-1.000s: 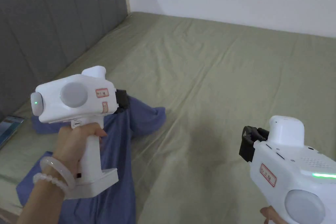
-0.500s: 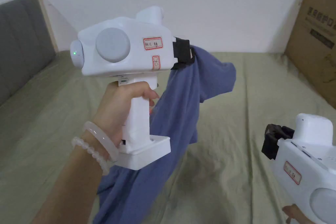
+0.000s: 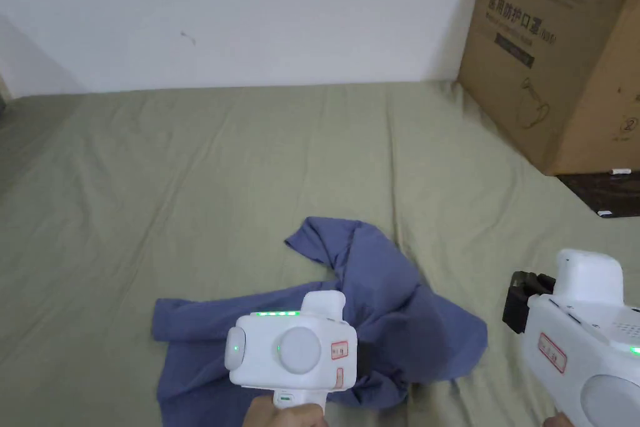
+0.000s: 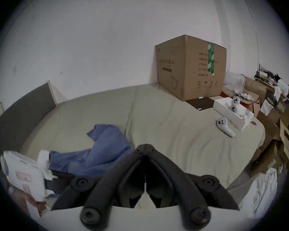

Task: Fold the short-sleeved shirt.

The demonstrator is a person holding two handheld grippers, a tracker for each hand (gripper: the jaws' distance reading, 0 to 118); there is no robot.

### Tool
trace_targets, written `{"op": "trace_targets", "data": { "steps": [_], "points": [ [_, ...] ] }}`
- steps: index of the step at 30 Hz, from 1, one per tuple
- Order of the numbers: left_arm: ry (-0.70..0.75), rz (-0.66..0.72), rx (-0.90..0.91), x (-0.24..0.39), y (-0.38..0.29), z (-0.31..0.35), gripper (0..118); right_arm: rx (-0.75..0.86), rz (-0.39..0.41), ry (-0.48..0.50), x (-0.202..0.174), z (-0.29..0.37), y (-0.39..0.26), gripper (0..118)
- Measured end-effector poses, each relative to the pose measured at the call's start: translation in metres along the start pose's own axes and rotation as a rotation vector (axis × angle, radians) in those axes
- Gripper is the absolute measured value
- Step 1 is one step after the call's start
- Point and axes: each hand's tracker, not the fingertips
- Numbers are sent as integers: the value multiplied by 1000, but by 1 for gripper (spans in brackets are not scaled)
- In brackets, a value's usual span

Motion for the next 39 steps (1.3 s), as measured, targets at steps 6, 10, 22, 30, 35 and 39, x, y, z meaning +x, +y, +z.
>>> {"op": "trace_targets", "data": {
  "steps": [6, 10, 22, 30, 35, 39],
  "points": [
    [51, -22, 29, -2, -1, 28, 83, -21, -5, 44, -17, -8, -3, 0],
    [85, -53, 101, 10, -2, 61, 118, -28, 27, 74, -30, -9, -2, 0],
    [302, 48, 186, -69, -51, 176, 0, -38, 78, 166, -77, -4, -6, 0],
    [325, 172, 143, -96, -87, 167, 38, -59, 110, 216, -104, -1, -15, 0],
    [353, 208, 81, -102, -82, 137, 94, -57, 139, 220, -108, 1, -13, 0],
    [336, 261, -21, -111, -87, 104, 94, -74, 135, 209, -103, -5, -14, 0]
  ]
}}
